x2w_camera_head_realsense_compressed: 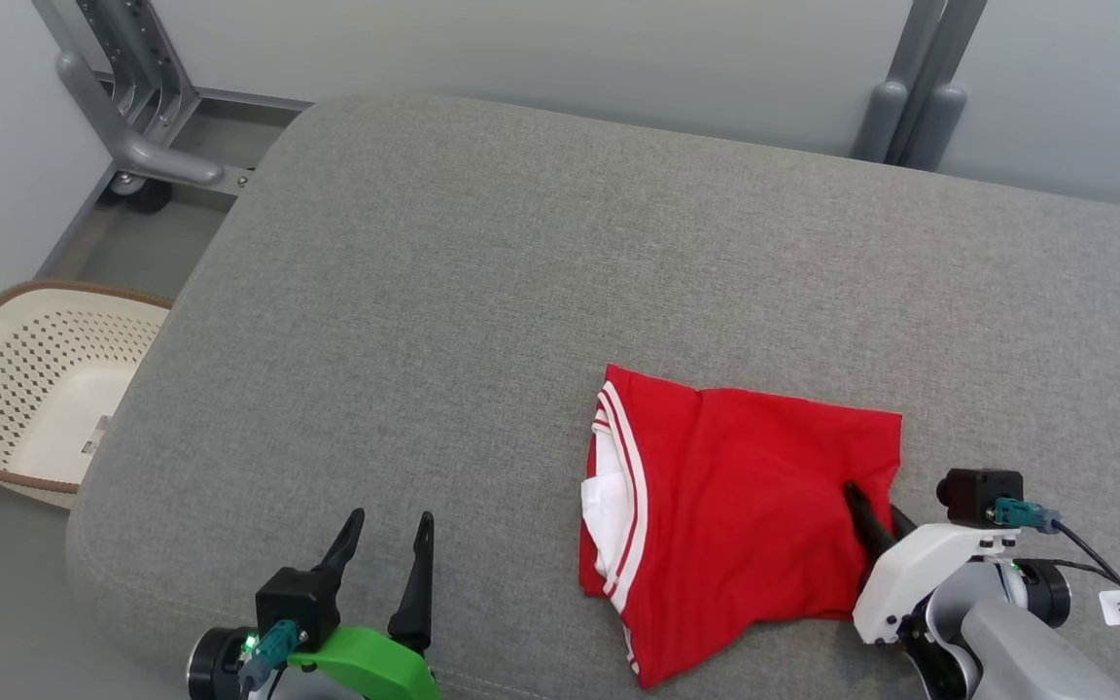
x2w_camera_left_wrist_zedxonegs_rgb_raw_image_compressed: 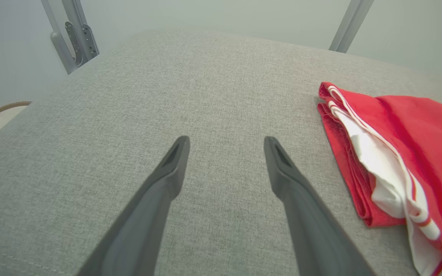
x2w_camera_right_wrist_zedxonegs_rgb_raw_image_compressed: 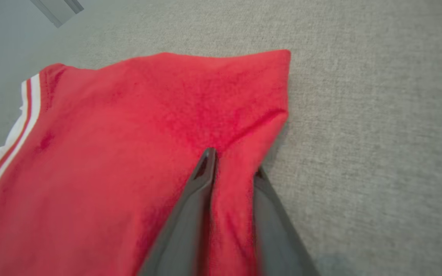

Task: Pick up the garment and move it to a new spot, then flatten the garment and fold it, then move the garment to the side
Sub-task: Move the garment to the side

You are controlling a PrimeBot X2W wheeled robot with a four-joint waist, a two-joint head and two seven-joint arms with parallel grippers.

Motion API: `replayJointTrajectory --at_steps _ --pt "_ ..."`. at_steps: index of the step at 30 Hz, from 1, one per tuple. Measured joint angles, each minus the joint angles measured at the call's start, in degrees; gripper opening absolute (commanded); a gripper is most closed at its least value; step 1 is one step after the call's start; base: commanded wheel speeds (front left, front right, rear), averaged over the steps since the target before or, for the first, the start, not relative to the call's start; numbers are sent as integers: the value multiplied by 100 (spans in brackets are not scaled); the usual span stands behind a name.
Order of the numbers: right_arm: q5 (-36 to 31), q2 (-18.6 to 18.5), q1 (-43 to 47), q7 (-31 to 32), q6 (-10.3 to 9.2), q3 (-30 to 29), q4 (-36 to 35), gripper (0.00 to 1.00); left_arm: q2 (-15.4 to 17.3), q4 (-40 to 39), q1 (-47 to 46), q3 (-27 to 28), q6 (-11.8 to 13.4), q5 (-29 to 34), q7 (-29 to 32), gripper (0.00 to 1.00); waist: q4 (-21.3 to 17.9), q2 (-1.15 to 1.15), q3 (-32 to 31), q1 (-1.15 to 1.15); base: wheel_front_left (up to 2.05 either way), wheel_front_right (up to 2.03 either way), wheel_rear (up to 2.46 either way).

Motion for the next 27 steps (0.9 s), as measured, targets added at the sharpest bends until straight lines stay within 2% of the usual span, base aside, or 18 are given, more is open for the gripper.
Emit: replayJointTrajectory --at_steps 7,13,27 --pt "-19 -167 -163 -159 8 -81 -10 0 0 -79 1 -19 -26 47 0 100 -164 0 -39 0 0 0 0" --pt "-112 -220 -326 -209 7 -205 -8 0 -1 -202 -3 -71 -46 114 0 100 -494 0 -97 0 0 0 0" --pt "-250 -156 -394 -229 5 -301 -89 0 -1 -468 -217 -227 -88 196 0 100 -1896 0 -92 0 0 0 0"
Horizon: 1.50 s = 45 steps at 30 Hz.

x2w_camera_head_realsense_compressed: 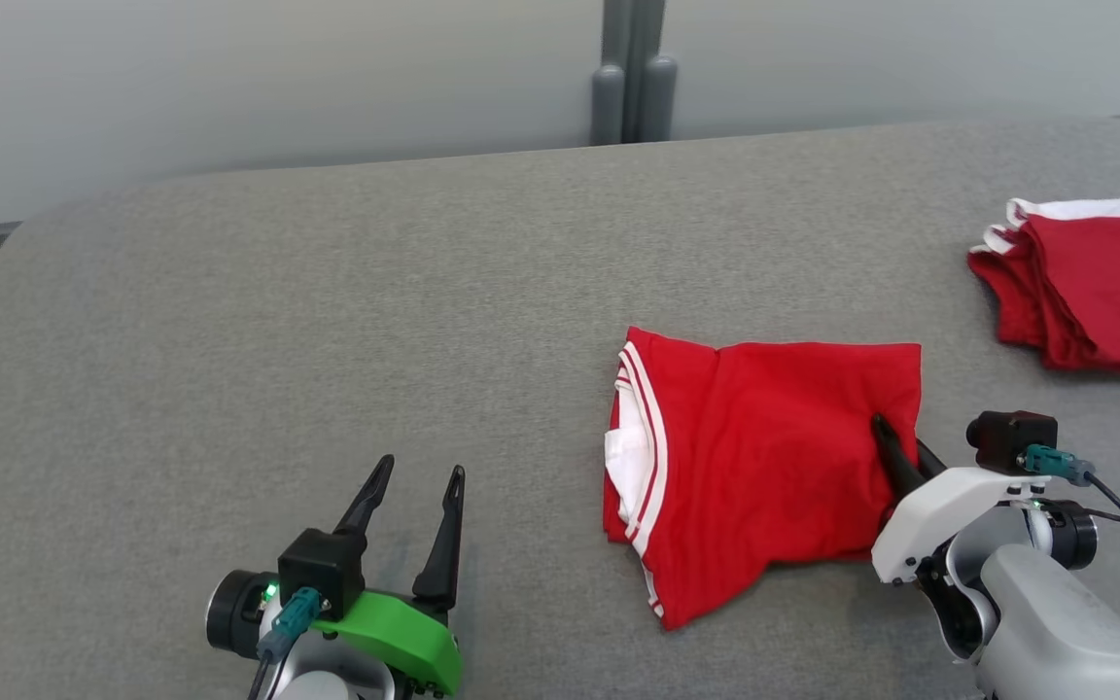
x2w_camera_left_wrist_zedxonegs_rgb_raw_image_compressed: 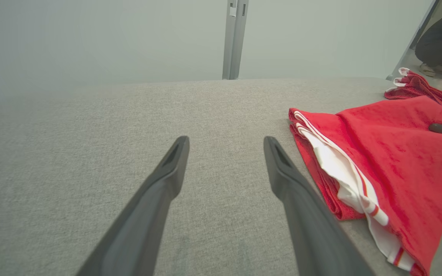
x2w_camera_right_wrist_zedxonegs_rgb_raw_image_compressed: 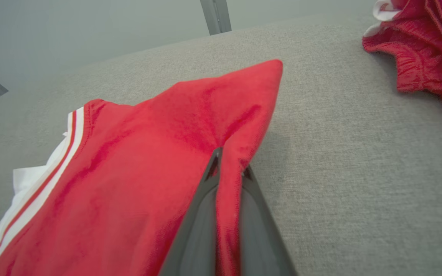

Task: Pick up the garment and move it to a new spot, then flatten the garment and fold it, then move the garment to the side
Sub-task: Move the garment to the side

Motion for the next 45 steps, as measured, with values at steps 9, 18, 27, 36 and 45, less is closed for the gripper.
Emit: replayJointTrajectory --at_steps 9,18,27,36,45 --pt "-49 168 68 -5 -1 20 -129 0 -1 -31 -75 -90 -62 19 0 100 -1002 0 32 0 0 0 0" --pt "-71 382 86 -7 -1 190 -258 0 -3 -75 -161 -74 -114 209 0 100 -1948 0 95 0 0 0 0" --pt "-52 432 137 -7 -1 178 -364 0 -8 -202 -269 -107 -209 356 0 100 -2664 0 246 0 0 0 0" --pt "-73 474 173 -7 -1 78 -480 0 -8 -276 -318 -91 -258 458 0 100 -2951 0 495 0 0 0 0" --pt "-412 471 -16 -7 -4 9 -820 0 -8 -379 -438 -146 -282 561 0 100 -2750 0 703 0 0 0 0"
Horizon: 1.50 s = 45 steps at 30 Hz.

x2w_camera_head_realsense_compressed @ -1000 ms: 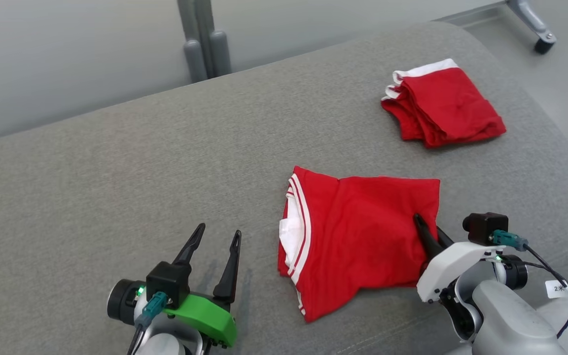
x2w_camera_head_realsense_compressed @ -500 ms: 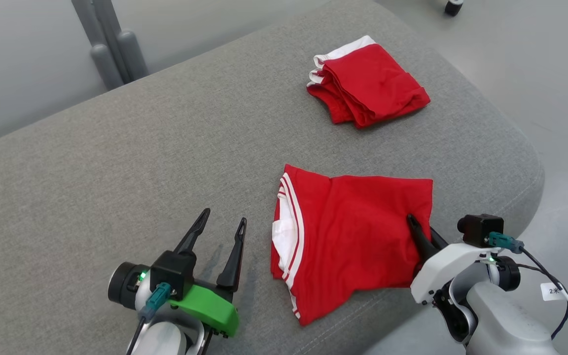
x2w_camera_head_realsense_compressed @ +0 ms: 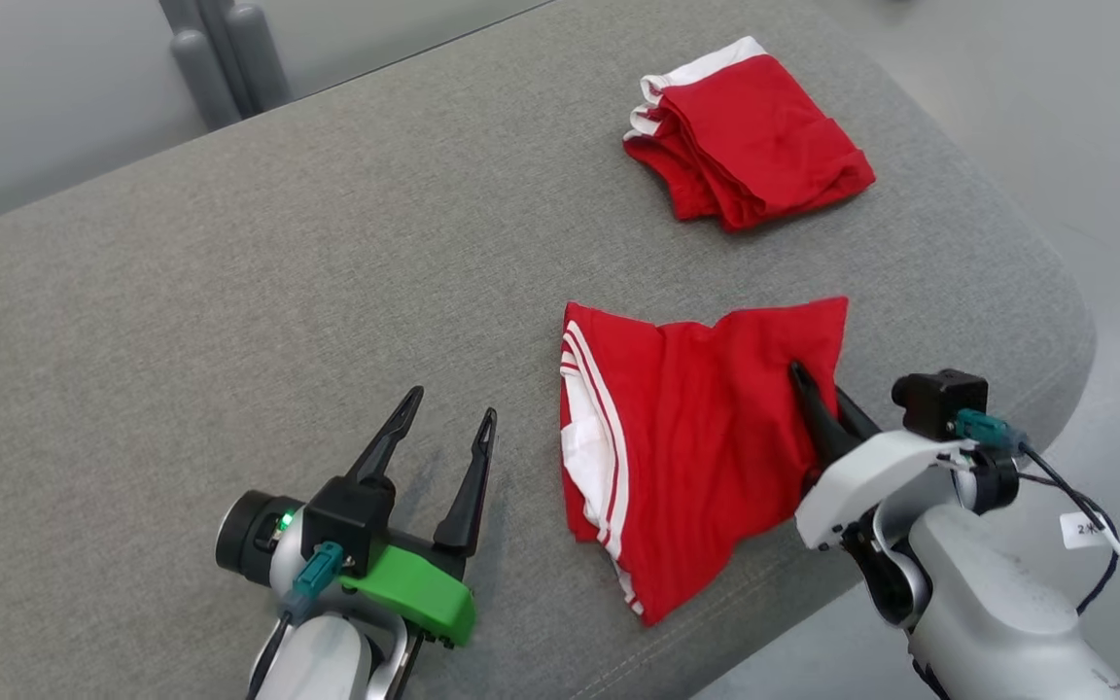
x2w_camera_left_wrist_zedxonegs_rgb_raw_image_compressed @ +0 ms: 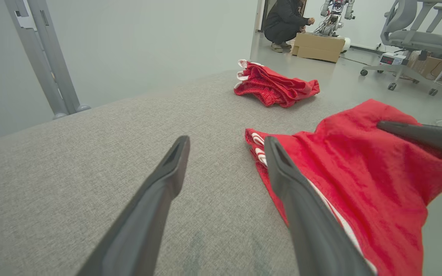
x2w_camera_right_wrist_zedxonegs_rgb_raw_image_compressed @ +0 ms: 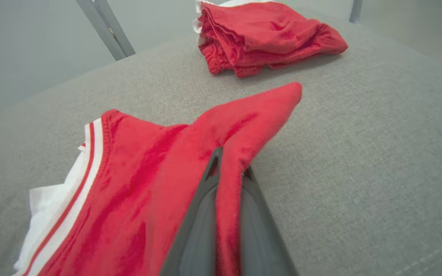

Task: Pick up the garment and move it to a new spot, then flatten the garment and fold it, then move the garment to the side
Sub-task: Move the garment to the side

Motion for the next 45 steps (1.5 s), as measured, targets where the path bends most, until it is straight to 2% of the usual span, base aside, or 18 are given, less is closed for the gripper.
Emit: replayJointTrajectory --at_steps 5,12,20,24,32,45 --pt "-162 -13 -470 0 1 105 -231 0 82 -3 -29 -66 -7 46 0 100 218 0 122 0 0 0 0" --pt "-378 -279 -1465 35 1 64 -107 0 229 -96 -168 -233 -7 45 0 100 554 0 386 0 0 0 0" --pt "-636 -695 -2567 238 1 -172 230 0 344 -115 -333 -364 -8 44 0 100 943 0 779 1 0 0 0" --pt "-700 -1035 -2981 420 1 -392 404 0 363 -85 -465 -426 -8 44 0 100 1162 0 956 1 0 0 0" --pt "-829 -1689 -3267 810 1 -855 641 0 364 -118 -535 -433 -8 36 0 100 1563 0 1225 0 0 0 0" --pt "-1557 -2281 -3440 982 1 -1708 1250 0 375 -292 -660 -511 -8 52 0 100 1979 0 1519 0 0 0 0"
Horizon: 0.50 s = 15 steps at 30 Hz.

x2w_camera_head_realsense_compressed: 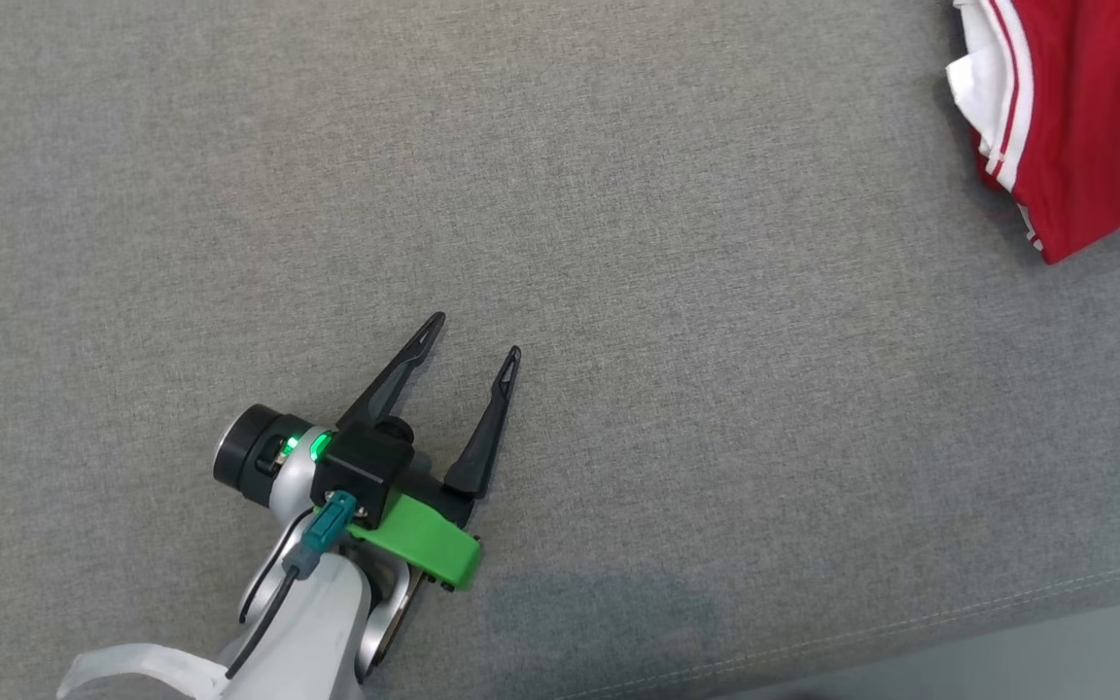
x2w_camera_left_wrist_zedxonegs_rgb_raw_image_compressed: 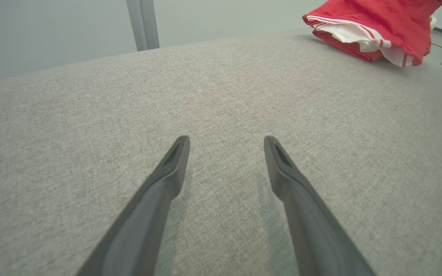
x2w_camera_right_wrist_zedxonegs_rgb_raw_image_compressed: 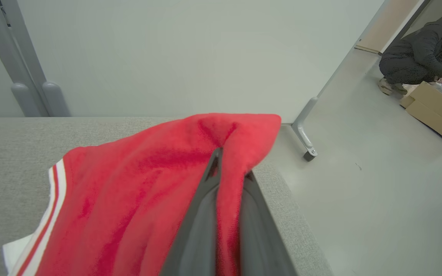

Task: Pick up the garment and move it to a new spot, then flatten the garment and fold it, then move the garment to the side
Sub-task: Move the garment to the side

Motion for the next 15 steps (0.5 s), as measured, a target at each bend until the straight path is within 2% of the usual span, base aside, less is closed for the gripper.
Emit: replayJointTrajectory --at_steps 5,12,13,14,15 --pt "-424 -167 -18 -24 0 -402 238 0 -2 -45 -31 -22 0 10 0 100 133 0 84 0 0 0 0" --pt "-950 -74 -83 -56 1 -673 342 0 0 -82 -50 -31 0 10 0 100 264 0 170 0 0 0 0" --pt "-1062 -88 -88 -46 1 -722 360 9 0 -85 -52 -31 0 10 0 100 281 0 173 0 0 0 0" --pt "-1141 -101 -93 -42 1 -806 387 47 0 -88 -54 -32 0 10 0 100 299 0 175 0 0 0 0" --pt "-1266 -133 -95 -62 1 -896 393 100 -2 -89 -56 -34 0 10 0 100 320 0 175 0 0 0 0"
